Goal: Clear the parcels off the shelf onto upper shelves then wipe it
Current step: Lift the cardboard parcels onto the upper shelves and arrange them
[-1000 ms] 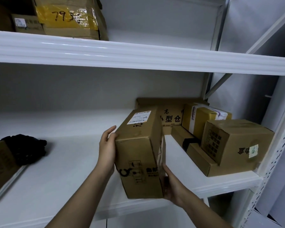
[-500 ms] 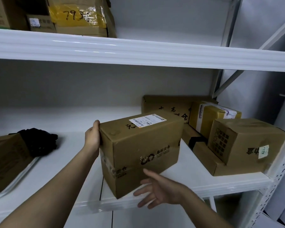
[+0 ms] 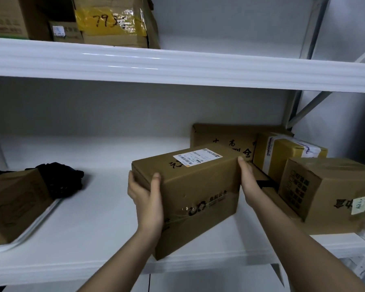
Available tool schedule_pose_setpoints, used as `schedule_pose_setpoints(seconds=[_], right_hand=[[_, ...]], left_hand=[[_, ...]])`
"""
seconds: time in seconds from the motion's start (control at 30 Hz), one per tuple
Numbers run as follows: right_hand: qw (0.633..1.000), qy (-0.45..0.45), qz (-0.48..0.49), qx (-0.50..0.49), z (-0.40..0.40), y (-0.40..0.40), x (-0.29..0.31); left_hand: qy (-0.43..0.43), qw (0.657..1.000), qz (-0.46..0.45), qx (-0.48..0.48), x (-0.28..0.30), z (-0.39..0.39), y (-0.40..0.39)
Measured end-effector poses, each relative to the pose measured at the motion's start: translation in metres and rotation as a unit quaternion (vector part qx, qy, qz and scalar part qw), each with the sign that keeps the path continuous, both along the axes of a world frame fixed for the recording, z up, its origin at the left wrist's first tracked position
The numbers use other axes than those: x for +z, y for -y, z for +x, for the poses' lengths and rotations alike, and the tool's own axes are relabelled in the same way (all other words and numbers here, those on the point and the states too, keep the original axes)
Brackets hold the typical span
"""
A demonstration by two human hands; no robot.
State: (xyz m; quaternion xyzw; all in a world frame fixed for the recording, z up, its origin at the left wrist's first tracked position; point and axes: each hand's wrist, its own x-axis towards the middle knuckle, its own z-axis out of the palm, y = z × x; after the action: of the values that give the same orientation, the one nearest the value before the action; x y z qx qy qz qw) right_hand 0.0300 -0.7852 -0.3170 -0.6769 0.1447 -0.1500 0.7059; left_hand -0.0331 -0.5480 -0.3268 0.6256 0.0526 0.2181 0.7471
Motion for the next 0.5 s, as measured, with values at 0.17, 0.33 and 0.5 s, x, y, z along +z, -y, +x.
schedule_pose_setpoints(seconds=[0.17, 0.33, 0.5], right_hand=[[0.994, 0.008, 0.080, -0.079, -0.004, 0.012, -0.007], [0.994, 0.046, 0.033, -0.096, -0.026, 0.018, -0.009], [0.996, 0.075, -0.033, -0.017, -0.031, 0.020, -0.028]], left_hand=[[-0.007, 0.998, -0.019, -0.059, 0.001, 0.020, -0.018], [-0.049, 0.988, 0.027, -0.143, 0.018, 0.060, -0.059], [-0.100, 0.979, 0.044, -0.175, 0.029, 0.077, -0.069]])
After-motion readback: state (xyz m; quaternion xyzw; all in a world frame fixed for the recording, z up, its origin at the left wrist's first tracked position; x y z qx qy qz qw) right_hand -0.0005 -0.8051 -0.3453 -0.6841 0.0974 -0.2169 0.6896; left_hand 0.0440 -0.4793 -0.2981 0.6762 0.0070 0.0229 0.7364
